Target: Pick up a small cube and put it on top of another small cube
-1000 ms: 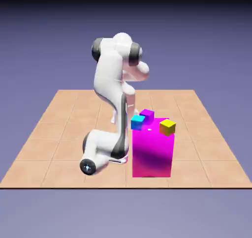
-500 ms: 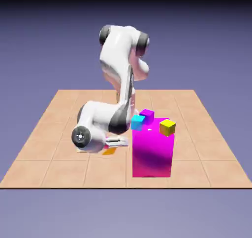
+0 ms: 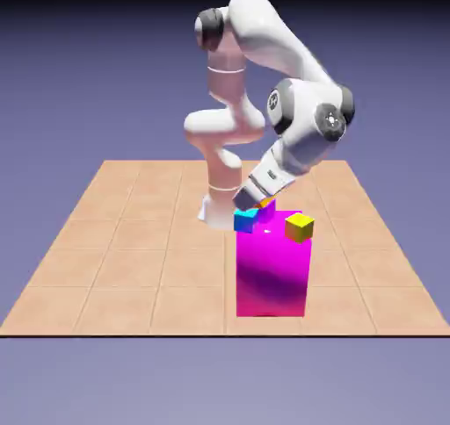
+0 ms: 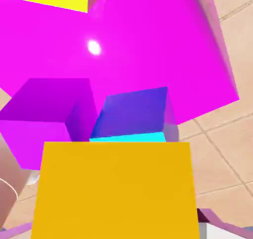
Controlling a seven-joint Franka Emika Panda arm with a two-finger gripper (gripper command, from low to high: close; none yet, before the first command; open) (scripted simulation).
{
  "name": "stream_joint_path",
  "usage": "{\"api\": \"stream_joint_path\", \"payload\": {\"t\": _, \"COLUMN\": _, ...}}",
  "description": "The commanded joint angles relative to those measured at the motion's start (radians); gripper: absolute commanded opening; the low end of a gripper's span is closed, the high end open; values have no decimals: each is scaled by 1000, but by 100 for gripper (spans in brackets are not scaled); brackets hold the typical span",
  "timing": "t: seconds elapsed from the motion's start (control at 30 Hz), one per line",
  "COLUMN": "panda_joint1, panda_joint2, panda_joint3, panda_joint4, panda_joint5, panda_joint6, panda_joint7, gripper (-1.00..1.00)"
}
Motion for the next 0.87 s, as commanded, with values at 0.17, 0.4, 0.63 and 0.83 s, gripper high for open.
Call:
{"api": "stream_joint_path", "payload": {"t": 0.17, "panda_joint1": 19, "panda_joint2": -95, "panda_joint3": 218, "panda_joint4": -139, "panda_joint5": -256, "panda_joint6": -39, "panda_joint7": -33, "gripper": -100}}
{"api": "stream_joint_path", "payload": {"t": 0.4, "panda_joint1": 9, "panda_joint2": -67, "panda_joint3": 278, "panda_joint4": -246, "panda_joint5": -351, "panda_joint6": -23, "panda_joint7": 27, "gripper": -100}}
{"api": "stream_joint_path", "payload": {"t": 0.63, "panda_joint1": -22, "panda_joint2": -90, "panda_joint3": 244, "panda_joint4": -356, "panda_joint5": -379, "panda_joint6": 81, "panda_joint7": 47, "gripper": 100}}
{"api": "stream_joint_path", "payload": {"t": 0.83, "panda_joint1": 19, "panda_joint2": -59, "panda_joint3": 289, "panda_joint4": -210, "panda_joint5": -342, "panda_joint6": -58, "panda_joint7": 20, "gripper": 100}}
